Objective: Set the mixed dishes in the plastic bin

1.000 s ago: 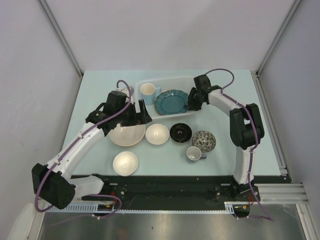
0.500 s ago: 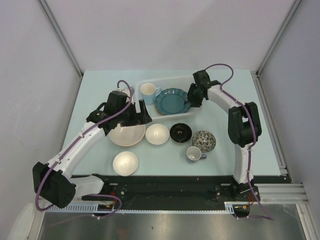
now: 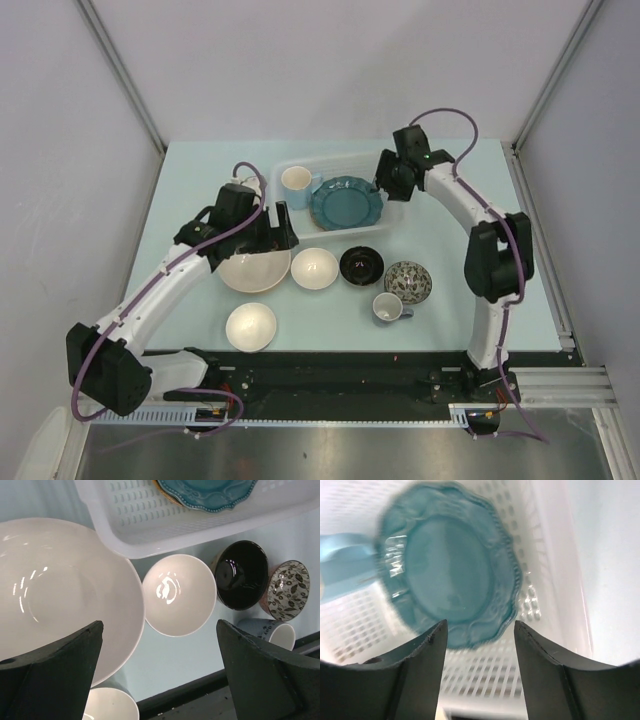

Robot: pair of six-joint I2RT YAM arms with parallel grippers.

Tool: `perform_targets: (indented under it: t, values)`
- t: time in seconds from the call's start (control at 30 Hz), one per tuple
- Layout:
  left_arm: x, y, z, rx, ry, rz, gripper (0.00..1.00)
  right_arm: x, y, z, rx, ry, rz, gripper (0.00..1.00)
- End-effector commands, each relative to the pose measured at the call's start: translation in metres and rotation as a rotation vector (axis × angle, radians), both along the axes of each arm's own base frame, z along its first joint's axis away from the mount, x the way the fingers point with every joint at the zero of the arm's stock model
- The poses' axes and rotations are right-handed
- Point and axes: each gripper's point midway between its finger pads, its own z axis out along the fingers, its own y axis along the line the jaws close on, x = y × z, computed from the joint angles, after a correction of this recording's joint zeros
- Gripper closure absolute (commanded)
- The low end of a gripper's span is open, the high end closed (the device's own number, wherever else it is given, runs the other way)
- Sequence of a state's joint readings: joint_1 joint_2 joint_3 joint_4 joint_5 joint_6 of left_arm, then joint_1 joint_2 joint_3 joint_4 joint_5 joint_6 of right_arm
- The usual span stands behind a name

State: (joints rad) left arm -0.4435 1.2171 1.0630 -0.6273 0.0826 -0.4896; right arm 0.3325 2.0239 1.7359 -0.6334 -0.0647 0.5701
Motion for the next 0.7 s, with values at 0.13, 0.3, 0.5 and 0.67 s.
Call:
perform_targets:
  t: [0.13, 0.3, 0.5, 0.67]
  values:
    - [0.026, 0.015, 0.025, 0.075, -0.085, 0.036, 0.0, -0.015, -0.025, 0.068, -0.063, -0.093, 0.025, 0.41]
    - [0.029, 0.038, 0.037, 0.145, -0.158, 0.103, 0.0, -0.065, 0.002, 0.111, -0.011, -0.216, 0.16, 0.39]
    - [0.008, 0.047, 0.032, 0.15, -0.133, 0.067, 0.0, -0.146, 0.007, 0.11, 0.026, -0.166, 0.228, 0.38]
    - [-0.008, 0.09, 0.014, 0.24, -0.141, 0.22, 0.0, -0.193, 0.004, 0.1, 0.066, -0.177, 0.192, 0.38]
